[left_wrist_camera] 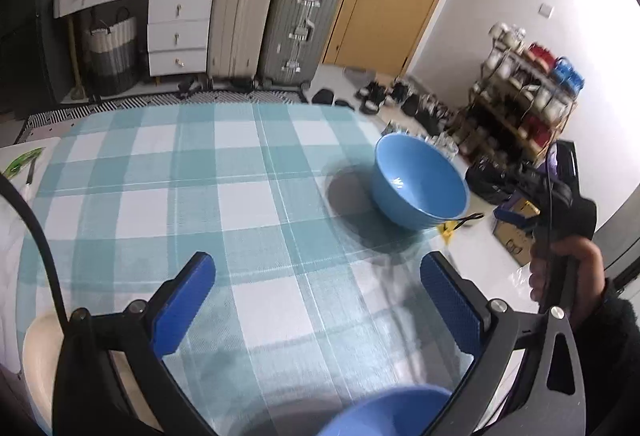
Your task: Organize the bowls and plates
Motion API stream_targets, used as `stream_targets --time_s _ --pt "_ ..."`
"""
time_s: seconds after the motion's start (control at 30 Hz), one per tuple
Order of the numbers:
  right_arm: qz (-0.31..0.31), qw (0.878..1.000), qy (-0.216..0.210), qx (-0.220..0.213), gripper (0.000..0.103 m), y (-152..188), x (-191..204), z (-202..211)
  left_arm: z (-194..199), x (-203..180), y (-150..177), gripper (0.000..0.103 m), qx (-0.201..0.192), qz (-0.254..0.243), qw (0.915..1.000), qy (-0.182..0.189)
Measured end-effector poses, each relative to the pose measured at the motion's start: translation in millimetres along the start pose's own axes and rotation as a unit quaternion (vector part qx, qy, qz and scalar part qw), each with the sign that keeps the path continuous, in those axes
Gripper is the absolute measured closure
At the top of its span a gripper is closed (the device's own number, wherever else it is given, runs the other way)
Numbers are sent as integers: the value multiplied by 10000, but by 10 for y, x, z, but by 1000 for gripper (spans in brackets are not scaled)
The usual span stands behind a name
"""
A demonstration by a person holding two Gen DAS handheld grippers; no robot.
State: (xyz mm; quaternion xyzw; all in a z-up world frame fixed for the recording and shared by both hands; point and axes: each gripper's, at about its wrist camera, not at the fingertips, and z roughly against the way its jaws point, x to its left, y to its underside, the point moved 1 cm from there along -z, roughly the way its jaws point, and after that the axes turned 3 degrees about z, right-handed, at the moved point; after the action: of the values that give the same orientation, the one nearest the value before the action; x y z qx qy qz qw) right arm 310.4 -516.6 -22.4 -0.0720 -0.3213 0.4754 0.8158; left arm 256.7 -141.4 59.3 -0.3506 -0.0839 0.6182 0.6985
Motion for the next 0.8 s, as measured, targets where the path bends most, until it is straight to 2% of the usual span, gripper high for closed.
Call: stream_targets --time_s 0.1,0.2,0.3,0.37,0.43,0.53,0.8 --pt "151 9993 153 300 5 -135 32 -312 -268 -23 -70 0 258 80 9996 24" --pt "200 9986 152 461 7 -185 57 -519 -493 -96 -131 0 502 -75 9987 -41" --pt "182 9978 146 625 24 -198 68 -696 -606 -124 -174 0 525 -47 9986 -106" --pt "186 9968 170 761 30 -170 77 -770 -689 -119 -192 0 626 81 9980 -74" --pt "298 9959 266 817 46 -151 119 -831 -750 -114 -202 0 692 189 9974 -82" --pt "368 9945 350 916 59 -117 141 -896 -805 -146 -210 0 726 135 9971 -179" --pt "539 9927 462 977 69 -59 132 -894 -815 -147 -212 0 759 51 9967 -272"
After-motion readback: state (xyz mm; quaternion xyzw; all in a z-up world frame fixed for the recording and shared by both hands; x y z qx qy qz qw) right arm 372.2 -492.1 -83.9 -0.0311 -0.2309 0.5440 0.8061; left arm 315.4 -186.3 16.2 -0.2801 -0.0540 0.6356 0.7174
